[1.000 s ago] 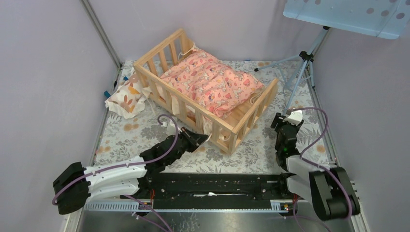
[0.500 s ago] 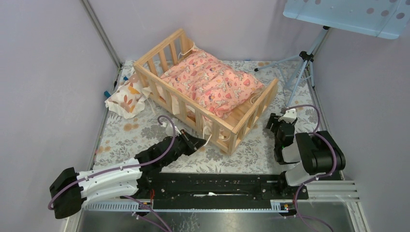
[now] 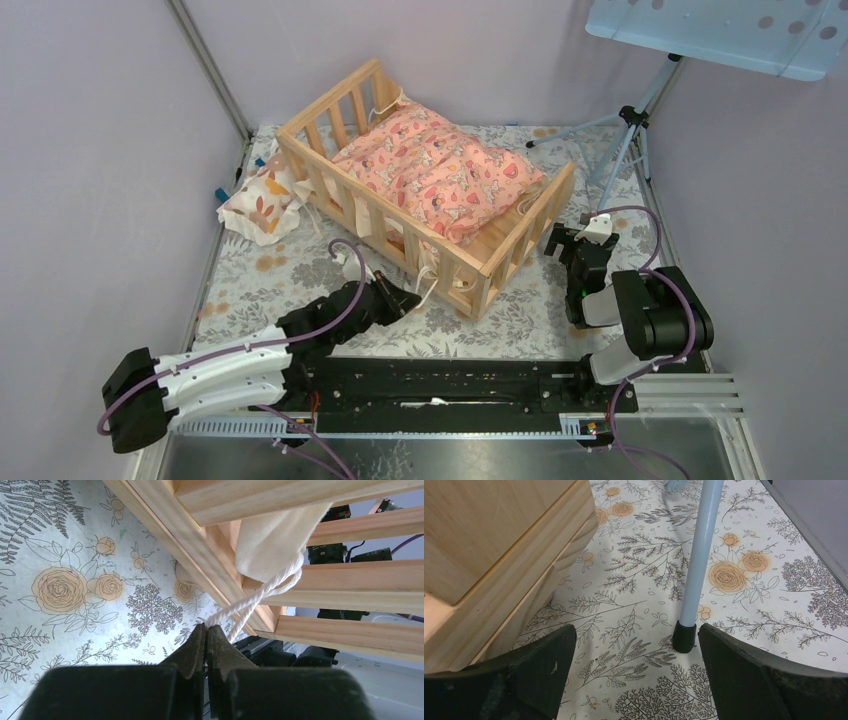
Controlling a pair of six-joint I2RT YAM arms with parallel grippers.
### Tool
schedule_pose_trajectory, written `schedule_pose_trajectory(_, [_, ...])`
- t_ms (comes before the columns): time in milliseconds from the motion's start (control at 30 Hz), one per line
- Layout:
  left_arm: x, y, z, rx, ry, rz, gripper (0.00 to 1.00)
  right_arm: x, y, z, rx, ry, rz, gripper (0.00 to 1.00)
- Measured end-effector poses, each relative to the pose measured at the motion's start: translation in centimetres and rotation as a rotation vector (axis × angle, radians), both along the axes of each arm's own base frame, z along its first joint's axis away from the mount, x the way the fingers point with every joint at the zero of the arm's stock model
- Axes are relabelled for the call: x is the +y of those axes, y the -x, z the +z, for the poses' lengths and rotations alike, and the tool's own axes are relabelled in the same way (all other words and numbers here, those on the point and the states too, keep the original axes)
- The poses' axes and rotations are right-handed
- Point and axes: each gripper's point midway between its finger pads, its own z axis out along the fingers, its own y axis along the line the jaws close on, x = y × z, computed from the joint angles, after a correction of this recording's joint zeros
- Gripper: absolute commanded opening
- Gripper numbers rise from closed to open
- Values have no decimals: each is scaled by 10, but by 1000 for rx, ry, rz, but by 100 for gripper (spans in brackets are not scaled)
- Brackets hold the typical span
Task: Set up the pet bed
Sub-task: Cross the ropes on the bed frame.
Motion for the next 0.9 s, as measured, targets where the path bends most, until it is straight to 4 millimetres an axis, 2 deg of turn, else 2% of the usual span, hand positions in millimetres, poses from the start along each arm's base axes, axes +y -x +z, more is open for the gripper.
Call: schedule_pose_trajectory(900, [23,15,-12,66,-103,2,0,0,0,0,2,0,-1,100])
